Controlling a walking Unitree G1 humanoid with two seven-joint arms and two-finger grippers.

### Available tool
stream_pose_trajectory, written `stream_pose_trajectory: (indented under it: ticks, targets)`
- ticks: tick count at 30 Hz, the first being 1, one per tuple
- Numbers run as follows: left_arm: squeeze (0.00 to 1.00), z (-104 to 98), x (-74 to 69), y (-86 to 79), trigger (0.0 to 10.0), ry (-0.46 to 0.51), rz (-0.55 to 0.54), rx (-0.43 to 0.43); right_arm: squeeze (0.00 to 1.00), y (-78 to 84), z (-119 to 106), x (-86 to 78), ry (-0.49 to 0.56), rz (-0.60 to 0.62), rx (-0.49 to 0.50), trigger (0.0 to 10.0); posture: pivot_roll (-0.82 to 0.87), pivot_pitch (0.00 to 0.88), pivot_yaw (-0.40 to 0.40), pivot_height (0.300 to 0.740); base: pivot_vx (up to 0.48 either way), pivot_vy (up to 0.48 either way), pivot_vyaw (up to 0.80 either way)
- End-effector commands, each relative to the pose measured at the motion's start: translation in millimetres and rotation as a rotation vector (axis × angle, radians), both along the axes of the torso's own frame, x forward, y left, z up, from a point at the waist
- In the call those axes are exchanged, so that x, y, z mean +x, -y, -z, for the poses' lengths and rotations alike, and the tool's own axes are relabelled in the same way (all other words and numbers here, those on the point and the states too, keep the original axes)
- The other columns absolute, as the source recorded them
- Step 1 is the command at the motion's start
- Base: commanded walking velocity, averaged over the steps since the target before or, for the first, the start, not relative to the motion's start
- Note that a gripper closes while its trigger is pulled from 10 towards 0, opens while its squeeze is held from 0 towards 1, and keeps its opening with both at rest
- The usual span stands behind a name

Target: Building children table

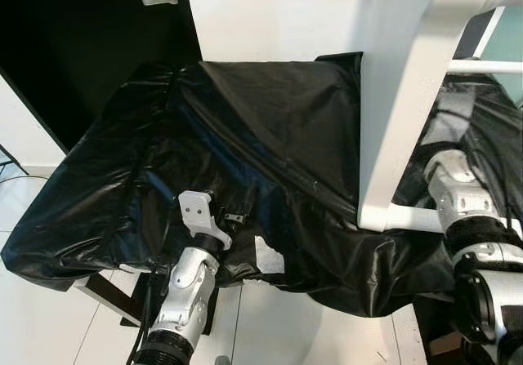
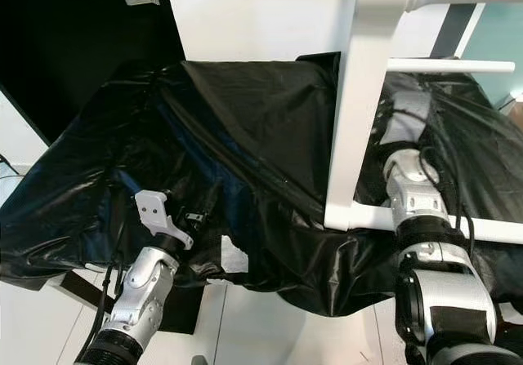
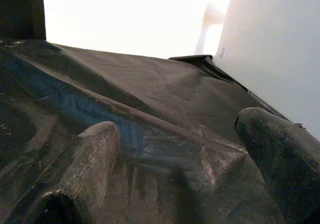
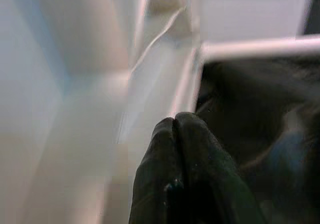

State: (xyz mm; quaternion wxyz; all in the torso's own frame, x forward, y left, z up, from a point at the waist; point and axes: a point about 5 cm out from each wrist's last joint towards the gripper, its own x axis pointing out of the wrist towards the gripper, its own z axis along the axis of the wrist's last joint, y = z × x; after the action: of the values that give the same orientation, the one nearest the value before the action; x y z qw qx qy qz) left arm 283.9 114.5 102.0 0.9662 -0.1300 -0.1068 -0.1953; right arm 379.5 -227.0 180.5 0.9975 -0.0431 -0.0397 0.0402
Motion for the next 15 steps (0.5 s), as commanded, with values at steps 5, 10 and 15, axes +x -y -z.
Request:
stream_pose_trajectory:
  ticks: [5,10,15]
  targets:
    - [0.00,0,-1.9,8.3,10.0,0.058,0.186,0.045,0.00,-49.9,23,-1.6,-0.111,-0.398,0.102,10.0,-0.02,0.000,0.031,0.740,0.000,0.000,0.00]
    - [0.00,0,-2.2,9.6,10.0,0.057,0.193,0.044,0.00,-58.4,36,-8.4,-0.142,-0.505,0.145,10.0,-0.03,0.000,0.035,0.740,0.000,0.000,0.00]
    - [0.00,1,-2.6,12.6,10.0,0.059,0.207,0.043,0.00,-65.4,40,-11.2,-0.150,-0.549,0.175,10.0,-0.04,0.000,0.038,0.740,0.000,0.000,0.00]
